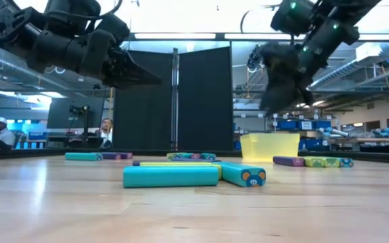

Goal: Sort blocks
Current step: Put the violet block into the transparent yellow bin

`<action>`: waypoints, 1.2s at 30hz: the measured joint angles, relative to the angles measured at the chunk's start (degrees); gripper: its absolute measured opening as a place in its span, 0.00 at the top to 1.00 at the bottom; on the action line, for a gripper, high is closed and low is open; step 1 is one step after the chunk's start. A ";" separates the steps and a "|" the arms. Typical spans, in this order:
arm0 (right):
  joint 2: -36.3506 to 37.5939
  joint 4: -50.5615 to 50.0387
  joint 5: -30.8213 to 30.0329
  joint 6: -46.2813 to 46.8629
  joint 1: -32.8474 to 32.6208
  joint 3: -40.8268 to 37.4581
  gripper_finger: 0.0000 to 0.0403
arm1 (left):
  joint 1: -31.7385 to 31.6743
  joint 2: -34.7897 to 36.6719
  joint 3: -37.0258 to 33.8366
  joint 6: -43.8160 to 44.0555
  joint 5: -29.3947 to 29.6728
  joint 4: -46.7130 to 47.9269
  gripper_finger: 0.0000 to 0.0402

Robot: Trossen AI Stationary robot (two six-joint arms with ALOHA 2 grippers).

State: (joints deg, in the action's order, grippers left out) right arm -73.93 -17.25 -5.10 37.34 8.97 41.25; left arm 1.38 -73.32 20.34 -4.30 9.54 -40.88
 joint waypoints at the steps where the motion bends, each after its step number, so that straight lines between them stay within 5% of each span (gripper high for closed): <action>1: -1.01 -1.29 0.01 2.39 -0.24 0.00 0.62 | -0.18 0.00 0.00 -0.22 -0.02 0.44 0.99; 20: -14.10 -3.68 -4.87 11.65 -0.36 -0.02 0.46 | -1.83 -0.22 0.00 0.26 0.05 1.47 0.99; 36: -19.06 -1.31 -6.01 8.98 0.92 0.09 0.54 | -1.72 -0.22 0.02 5.05 0.08 2.35 0.99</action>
State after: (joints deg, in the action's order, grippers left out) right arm -92.98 -18.57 -11.11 46.33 9.89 41.34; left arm -0.34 -73.54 20.36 0.75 9.62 -38.53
